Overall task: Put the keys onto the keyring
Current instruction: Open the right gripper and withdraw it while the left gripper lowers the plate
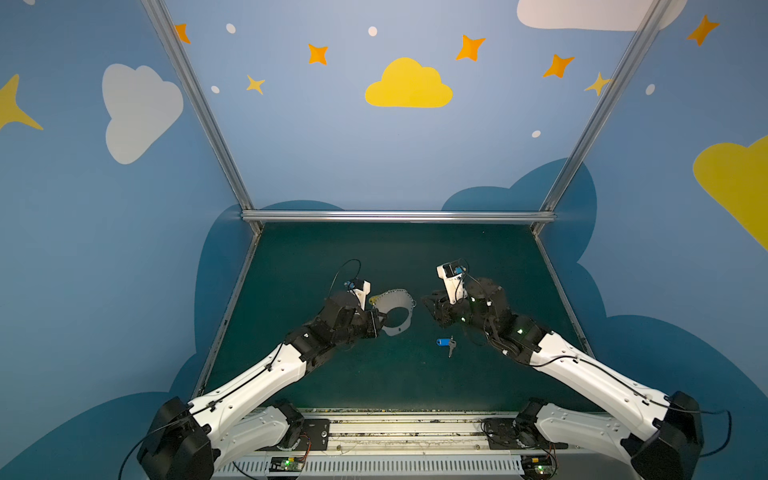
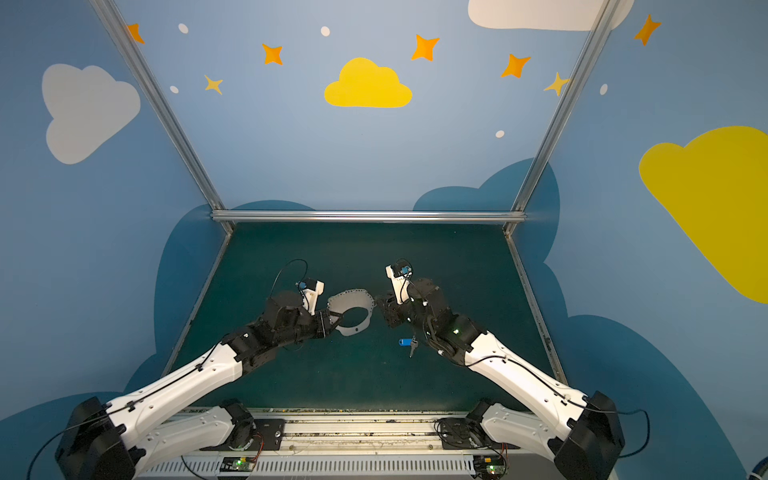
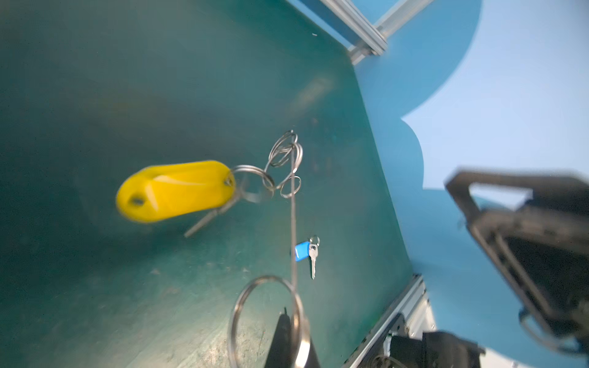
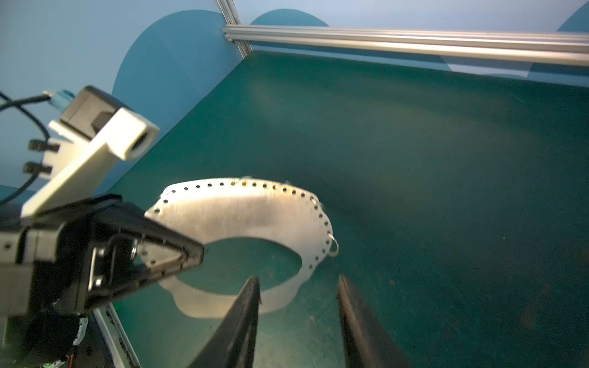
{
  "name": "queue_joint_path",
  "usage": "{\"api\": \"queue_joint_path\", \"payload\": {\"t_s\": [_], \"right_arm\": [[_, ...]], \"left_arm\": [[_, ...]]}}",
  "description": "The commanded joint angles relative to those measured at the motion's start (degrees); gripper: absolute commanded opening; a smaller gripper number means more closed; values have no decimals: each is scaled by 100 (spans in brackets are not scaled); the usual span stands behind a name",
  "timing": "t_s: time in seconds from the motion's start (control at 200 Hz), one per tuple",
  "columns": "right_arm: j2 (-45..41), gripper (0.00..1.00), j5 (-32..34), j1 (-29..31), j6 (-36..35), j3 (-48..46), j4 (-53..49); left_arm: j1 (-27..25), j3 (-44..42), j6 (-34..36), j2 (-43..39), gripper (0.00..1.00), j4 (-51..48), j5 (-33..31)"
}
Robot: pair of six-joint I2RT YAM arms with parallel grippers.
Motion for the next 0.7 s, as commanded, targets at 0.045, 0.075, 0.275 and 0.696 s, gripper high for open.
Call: {"api": "queue_joint_path", "payload": {"t_s": [0.045,0.075,0.275,0.696], "right_arm": [[-145,44,-13,-56,282,-370,51],[-174,44,-7,-67,295,-429,99],[-207,44,10,-93,342,-609,272],[-250,44,46,-165,429,-844,444]], "left_arm": [[683,271,-593,289,4,-130,139],[815,287,-594,358,4,-123,136],[1678,469,-635,837,4,150,130],[1419,-1050,-2332,2379,4,3594,543]]}}
